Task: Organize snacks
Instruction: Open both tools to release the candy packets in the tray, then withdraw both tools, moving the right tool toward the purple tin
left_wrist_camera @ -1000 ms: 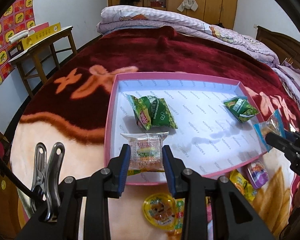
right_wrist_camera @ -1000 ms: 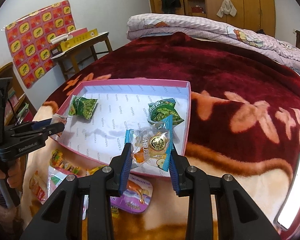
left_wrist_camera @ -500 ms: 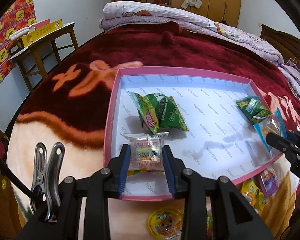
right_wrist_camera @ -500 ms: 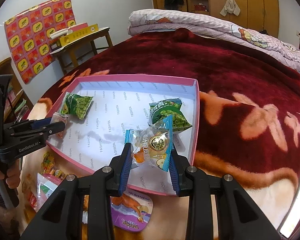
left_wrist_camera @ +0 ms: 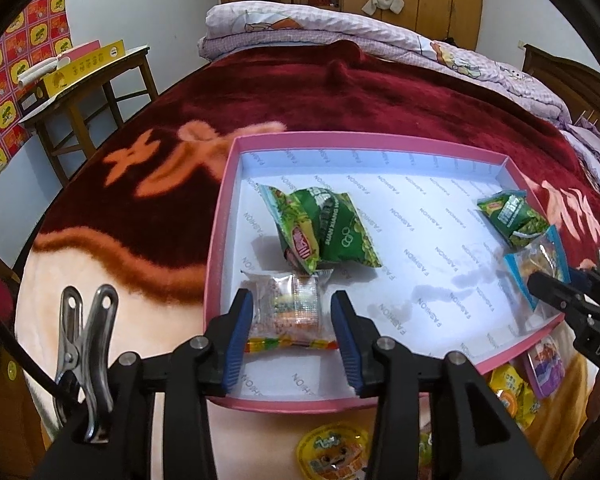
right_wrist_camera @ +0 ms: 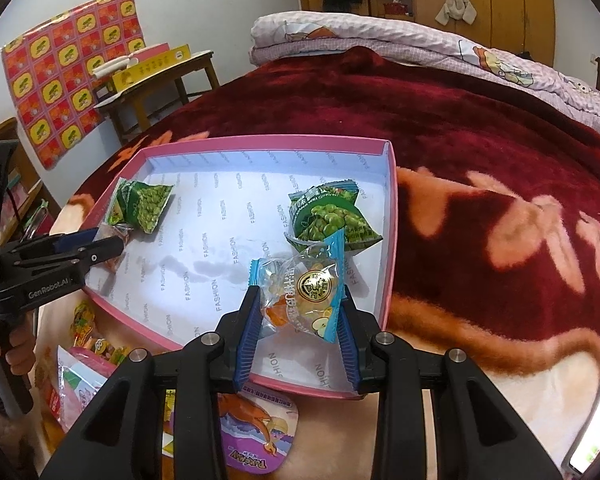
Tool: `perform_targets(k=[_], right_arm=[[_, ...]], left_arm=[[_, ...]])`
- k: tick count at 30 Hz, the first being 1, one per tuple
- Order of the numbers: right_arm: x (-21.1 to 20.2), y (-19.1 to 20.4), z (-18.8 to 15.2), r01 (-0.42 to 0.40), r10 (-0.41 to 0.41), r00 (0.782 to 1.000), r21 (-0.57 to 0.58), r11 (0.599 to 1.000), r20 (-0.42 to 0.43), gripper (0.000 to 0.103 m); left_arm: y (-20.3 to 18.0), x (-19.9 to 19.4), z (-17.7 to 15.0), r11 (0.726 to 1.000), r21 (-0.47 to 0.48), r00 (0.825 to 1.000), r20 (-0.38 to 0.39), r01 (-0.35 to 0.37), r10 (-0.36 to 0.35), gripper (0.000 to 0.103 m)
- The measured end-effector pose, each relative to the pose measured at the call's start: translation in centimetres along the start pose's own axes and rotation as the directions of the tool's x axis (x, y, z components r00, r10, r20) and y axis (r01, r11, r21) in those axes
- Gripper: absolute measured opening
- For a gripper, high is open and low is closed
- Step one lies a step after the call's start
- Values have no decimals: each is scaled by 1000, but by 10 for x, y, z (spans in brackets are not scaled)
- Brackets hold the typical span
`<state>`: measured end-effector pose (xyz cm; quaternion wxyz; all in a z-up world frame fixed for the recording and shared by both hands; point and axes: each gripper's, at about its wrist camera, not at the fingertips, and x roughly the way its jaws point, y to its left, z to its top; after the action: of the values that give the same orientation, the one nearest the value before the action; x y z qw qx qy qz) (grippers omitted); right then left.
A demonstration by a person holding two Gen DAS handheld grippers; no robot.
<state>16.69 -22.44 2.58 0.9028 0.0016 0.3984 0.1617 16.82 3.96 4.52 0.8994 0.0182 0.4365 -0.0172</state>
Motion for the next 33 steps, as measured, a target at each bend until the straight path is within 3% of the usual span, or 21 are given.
perform_targets(k=[9, 20, 33], right_arm=[[-12, 5, -2, -9, 10, 998, -15, 1000, 56, 55], [-37, 6, -6, -24, 22, 996, 15, 1000, 90, 55], [-56, 12, -29, -48, 46, 997, 35, 998, 59, 55]], left_arm=[[1, -15, 0, 1000, -2, 1000, 18, -5, 5, 45], [4, -41, -8, 1000, -10, 999, 36, 2, -2, 45], [7, -60, -36, 999, -27, 999, 19, 36, -36, 45]])
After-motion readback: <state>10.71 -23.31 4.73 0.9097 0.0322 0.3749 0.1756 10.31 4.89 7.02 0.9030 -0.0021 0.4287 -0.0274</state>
